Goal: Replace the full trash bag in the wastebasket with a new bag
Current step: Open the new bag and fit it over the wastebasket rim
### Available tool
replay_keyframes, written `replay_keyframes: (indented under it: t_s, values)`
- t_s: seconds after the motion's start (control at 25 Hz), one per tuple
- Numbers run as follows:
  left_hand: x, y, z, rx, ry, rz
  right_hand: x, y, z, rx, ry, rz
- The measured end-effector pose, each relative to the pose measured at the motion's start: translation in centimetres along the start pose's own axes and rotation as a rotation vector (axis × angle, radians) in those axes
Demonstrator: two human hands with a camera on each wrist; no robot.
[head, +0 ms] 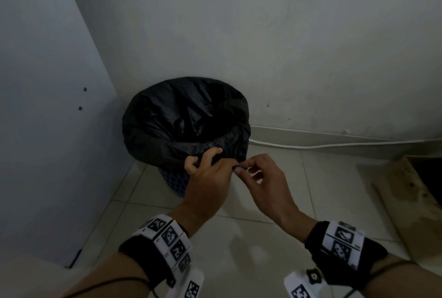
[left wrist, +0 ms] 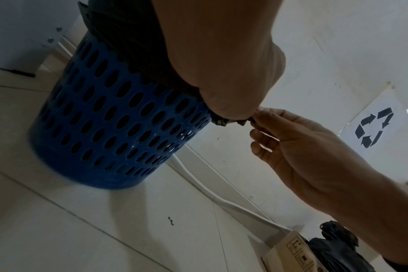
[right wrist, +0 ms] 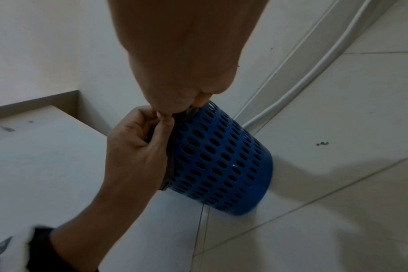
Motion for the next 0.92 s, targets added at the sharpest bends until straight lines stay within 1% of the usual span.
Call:
replay_keyframes:
  t_s: [0.04,0.08,0.12,0.2,0.24,0.28,0.32,0.4,0.48,0.52,0.56,0.6,0.68,0.72,0.76,0.8,0.84,0.92]
  values:
    - [0.0,-0.2,-0.1,-0.013,-0.005,-0.003,0.1,0.0,-0.3,0.005,-0.016,0.025]
    - [0.0,-0.3,-0.1,-0.018,-0.006,-0.009,-0.2,0.1,-0.5,0.010,0.007,0.011]
    - [0.0,-0.4,-0.2,-0.013,-0.002,-0.018,-0.8,0.2,-0.8,0.008,0.075,-0.063]
    - [0.1,-0.5,-0.3,0.003,-0.001,-0.057,-2.3,0.7,-0.8,-0.002,0.285,-0.369]
    - [0.2,-0.5,-0.4,0.001,-0.008,-0.080,-2.5,1.1,-0.5,0.006,0.363,-0.498]
    - [0.4,-0.6,-0.4,-0.005,-0.017,-0.096,-2.3,1.2,-0.4,0.027,0.377,-0.551]
    - [0.5,-0.6,-0.4,-0.008,-0.030,-0.103,-1.9,1.2,-0.5,0.065,0.334,-0.517]
    - [0.7,-0.5,-0.5,-0.002,-0.039,-0.102,-0.6,0.9,-0.7,0.140,0.164,-0.272]
    - [0.6,-0.4,-0.4,0.000,-0.032,-0.109,0.6,0.3,-1.1,0.119,0.003,-0.029]
    - [0.6,-0.3,-0.3,0.003,-0.033,-0.111,0.6,0.2,-1.3,0.096,-0.026,0.018]
    - [0.7,-0.2,-0.2,0.005,-0.038,-0.114,0.4,0.2,-1.6,0.092,-0.019,0.034]
    - [0.8,-0.2,-0.2,0.006,-0.045,-0.118,0.1,0.4,-1.8,0.106,0.020,0.014]
    - [0.8,-0.3,-0.4,0.007,-0.040,-0.135,-1.0,0.9,-2.0,0.127,0.175,-0.135]
    - [0.7,-0.3,-0.6,0.004,-0.027,-0.142,-1.4,1.1,-2.0,0.110,0.248,-0.235]
    - [0.7,-0.4,-0.8,-0.003,-0.018,-0.146,-1.4,1.1,-2.0,0.075,0.269,-0.300]
    - [0.8,-0.4,-0.9,-0.015,-0.018,-0.146,-1.1,0.9,-2.2,0.040,0.213,-0.287]
    - [0.9,-0.4,-1.1,-0.025,-0.029,-0.148,-0.5,0.6,-2.3,0.025,0.104,-0.195]
    - [1.1,0.0,-1.1,-0.017,-0.065,-0.135,0.8,1.0,-2.3,0.078,-0.149,0.035]
Point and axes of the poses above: each hand's wrist, its own z-axis away from the middle knuckle, its own y-axis out of the palm, x = y × z, the point moved 8 cm from there along -z, towards the middle knuckle, and after that the axes turned 12 degrees about -z, right-handed, at the moved point
